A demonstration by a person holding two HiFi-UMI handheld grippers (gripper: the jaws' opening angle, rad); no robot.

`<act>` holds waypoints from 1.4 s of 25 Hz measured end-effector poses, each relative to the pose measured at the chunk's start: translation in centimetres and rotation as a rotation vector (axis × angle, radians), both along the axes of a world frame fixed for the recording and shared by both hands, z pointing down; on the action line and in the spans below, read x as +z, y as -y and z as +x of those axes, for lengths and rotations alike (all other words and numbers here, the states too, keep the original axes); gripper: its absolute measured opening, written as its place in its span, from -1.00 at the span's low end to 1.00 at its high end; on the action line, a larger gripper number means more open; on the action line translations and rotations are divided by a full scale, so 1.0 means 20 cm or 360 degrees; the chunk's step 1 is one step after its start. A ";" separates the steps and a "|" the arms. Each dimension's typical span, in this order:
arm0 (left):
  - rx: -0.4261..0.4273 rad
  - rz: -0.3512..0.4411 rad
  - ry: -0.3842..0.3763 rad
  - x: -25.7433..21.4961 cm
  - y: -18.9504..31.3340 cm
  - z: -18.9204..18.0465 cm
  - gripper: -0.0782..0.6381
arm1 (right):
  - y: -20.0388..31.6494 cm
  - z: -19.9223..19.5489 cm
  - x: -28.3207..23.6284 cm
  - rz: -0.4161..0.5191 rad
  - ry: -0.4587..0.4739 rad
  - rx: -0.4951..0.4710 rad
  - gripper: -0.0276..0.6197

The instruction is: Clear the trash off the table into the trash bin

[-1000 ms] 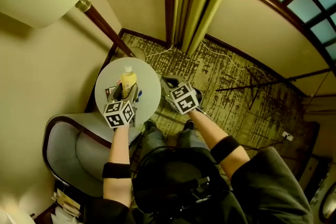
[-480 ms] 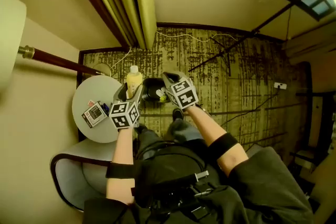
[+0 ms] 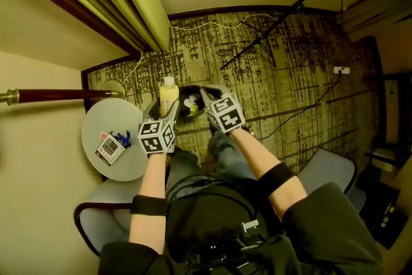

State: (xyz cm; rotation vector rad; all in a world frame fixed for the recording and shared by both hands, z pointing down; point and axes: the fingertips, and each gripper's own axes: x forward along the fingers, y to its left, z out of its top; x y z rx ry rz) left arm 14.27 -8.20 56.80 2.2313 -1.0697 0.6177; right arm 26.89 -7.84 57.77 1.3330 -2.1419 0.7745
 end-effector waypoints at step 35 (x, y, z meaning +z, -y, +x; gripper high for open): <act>-0.0090 -0.0567 0.0303 2.68 0.06 -0.21 0.02 | 0.09 -0.40 2.41 -0.0449 0.0033 -0.0127 -0.91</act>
